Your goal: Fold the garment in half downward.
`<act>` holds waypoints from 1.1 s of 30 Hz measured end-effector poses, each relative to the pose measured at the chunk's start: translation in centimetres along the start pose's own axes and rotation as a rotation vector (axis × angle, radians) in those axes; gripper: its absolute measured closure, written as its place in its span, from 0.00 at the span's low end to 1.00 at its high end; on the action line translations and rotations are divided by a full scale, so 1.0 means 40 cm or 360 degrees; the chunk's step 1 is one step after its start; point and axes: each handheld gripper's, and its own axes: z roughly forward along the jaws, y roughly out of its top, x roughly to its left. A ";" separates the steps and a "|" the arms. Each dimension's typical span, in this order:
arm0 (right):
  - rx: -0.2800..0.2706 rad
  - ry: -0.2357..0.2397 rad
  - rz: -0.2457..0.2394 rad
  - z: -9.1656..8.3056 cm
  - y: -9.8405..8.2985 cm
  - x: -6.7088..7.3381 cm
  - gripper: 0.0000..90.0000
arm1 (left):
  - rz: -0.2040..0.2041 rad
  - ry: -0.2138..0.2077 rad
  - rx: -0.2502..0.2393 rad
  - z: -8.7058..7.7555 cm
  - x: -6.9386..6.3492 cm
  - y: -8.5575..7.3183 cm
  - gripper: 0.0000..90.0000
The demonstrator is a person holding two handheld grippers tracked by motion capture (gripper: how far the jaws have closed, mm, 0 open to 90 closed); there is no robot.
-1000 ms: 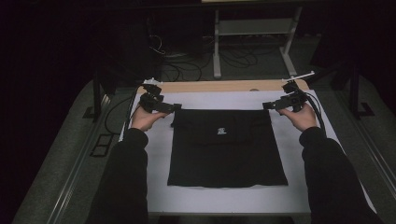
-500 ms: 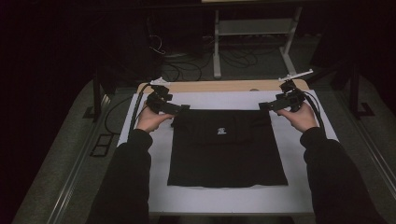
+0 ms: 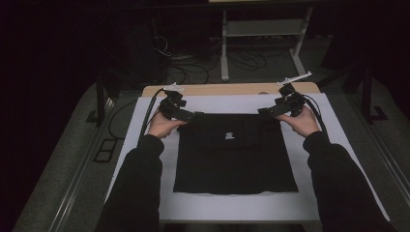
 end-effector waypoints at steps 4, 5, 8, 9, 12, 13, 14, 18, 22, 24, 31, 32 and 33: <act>0.0009 0.0015 0.0003 0.018 0.002 0.008 0.02 | -0.0015 -0.0008 0.0024 0.014 0.004 -0.005 0.00; 0.0014 0.0015 0.0005 0.023 0.002 0.009 0.03 | -0.0021 -0.0007 0.0025 0.016 0.005 -0.005 0.00; 0.0020 0.0022 0.0008 0.032 0.003 0.007 0.03 | -0.0045 -0.0013 0.0039 0.027 0.010 -0.009 0.00; 0.0022 0.0025 0.0014 0.036 0.003 0.006 0.03 | -0.0060 -0.0022 0.0047 0.030 0.011 -0.011 0.00; 0.0027 0.0028 0.0032 0.045 0.003 0.003 0.05 | -0.0101 -0.0019 0.0037 0.043 0.017 -0.016 0.02; 0.0026 0.0032 0.0038 0.049 0.003 0.001 0.05 | -0.0108 -0.0022 0.0037 0.047 0.019 -0.017 0.02; 0.0029 0.0033 0.0047 0.052 0.002 0.000 0.06 | -0.0114 -0.0015 0.0035 0.052 0.021 -0.019 0.02; 0.0041 0.0039 0.0058 0.067 -0.001 -0.009 0.10 | -0.0136 -0.0004 0.0052 0.067 0.033 -0.027 0.02; 0.0073 0.0038 0.0063 0.086 -0.007 -0.020 0.13 | -0.0188 -0.0007 0.0048 0.083 0.047 -0.037 0.04; 0.0074 0.0048 0.0083 0.094 -0.010 -0.024 0.14 | -0.0196 -0.0015 0.0056 0.090 0.052 -0.042 0.05; 0.0091 0.0030 0.0118 0.119 -0.017 -0.034 0.16 | -0.0231 -0.0031 0.0058 0.115 0.059 -0.055 0.07; 0.0102 0.0032 0.0125 0.123 -0.018 -0.035 0.16 | -0.0233 -0.0033 0.0061 0.118 0.059 -0.057 0.08; 0.0109 0.0029 0.0131 0.126 -0.020 -0.036 0.17 | -0.0247 -0.0037 0.0061 0.121 0.059 -0.059 0.08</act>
